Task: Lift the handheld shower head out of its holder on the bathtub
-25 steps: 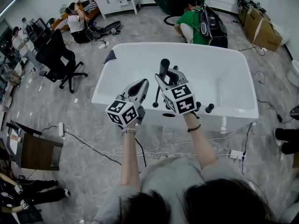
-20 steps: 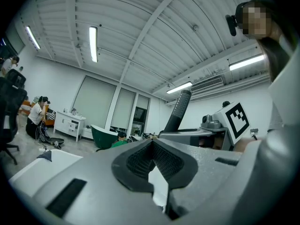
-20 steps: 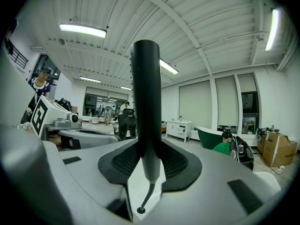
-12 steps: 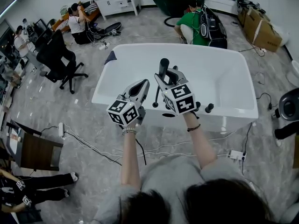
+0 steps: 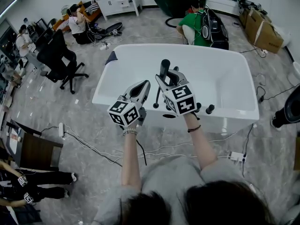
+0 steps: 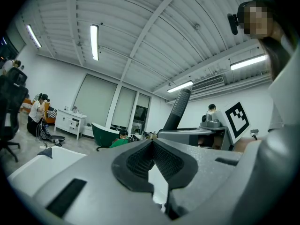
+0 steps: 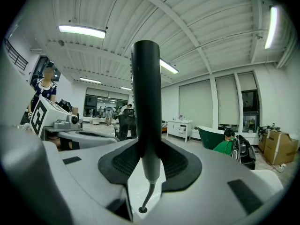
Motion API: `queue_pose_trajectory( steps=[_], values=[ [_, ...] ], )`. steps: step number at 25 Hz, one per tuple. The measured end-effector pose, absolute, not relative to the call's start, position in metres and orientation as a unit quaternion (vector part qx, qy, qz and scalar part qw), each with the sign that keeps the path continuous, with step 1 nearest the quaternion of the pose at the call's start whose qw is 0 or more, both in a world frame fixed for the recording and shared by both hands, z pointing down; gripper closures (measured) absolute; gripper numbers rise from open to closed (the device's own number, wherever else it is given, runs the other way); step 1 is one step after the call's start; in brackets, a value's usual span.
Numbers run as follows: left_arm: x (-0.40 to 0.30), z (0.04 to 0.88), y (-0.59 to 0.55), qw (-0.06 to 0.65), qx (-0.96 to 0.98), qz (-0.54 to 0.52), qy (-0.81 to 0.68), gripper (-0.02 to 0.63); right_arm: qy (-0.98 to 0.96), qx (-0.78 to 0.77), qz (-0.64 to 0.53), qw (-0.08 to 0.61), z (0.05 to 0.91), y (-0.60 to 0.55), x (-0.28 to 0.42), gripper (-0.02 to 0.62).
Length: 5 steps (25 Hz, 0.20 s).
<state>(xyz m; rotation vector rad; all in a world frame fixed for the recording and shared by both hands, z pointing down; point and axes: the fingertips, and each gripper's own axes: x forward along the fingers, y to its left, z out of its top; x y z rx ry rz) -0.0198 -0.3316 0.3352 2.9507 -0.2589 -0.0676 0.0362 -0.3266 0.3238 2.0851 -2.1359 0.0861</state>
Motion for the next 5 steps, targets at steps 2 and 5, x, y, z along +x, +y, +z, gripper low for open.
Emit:
queue_pose_trajectory(
  steps=[2, 5],
  values=[
    [-0.0182, 0.3347, -0.3307, 0.089, 0.992, -0.023, -0.086, 0.601, -0.713, 0.696, 0.030, 0.078, 0.3246, -0.3259, 0.0371, 0.463],
    [-0.0163, 0.3356, -0.3284, 0.089, 0.992, -0.021, -0.086, 0.601, -0.713, 0.696, 0.030, 0.077, 0.3262, -0.3239, 0.0383, 0.463]
  ],
)
